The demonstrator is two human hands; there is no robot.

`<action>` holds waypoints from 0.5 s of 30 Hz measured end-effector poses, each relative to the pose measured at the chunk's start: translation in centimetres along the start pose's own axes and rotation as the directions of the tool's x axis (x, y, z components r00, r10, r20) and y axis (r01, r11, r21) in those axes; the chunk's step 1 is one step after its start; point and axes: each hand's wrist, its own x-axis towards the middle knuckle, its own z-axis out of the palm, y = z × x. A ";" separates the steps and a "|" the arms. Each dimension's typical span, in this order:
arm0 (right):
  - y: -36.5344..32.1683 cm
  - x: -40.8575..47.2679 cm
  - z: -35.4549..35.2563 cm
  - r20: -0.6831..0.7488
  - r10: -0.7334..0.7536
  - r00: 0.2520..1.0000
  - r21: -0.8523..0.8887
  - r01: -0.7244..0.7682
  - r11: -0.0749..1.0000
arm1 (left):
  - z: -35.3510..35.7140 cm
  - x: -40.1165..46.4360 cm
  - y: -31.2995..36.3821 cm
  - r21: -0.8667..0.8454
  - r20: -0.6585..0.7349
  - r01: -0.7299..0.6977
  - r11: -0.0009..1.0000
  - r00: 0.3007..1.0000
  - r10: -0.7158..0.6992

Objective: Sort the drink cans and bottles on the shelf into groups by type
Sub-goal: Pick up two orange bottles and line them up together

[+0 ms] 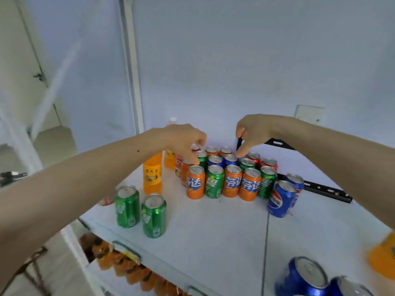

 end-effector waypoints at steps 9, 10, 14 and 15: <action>-9.8 11.3 1.3 -0.076 -0.034 0.997 0.160 0.046 0.986 | 2.6 -4.6 -13.6 -0.168 -0.006 0.206 0.964 0.978 -0.210; -10.2 12.5 1.4 -0.094 -0.035 0.995 0.187 0.053 0.981 | 3.2 -4.3 -14.4 -0.209 0.007 0.234 0.949 0.971 -0.238; -11.0 17.4 2.4 -0.143 -0.038 0.989 0.262 0.075 0.962 | 5.6 -3.0 -16.7 -0.407 0.100 0.341 0.847 0.939 -0.330; -11.0 18.8 2.7 -0.145 -0.033 0.989 0.275 0.073 0.959 | 6.3 -2.8 -17.1 -0.450 0.124 0.346 0.823 0.937 -0.326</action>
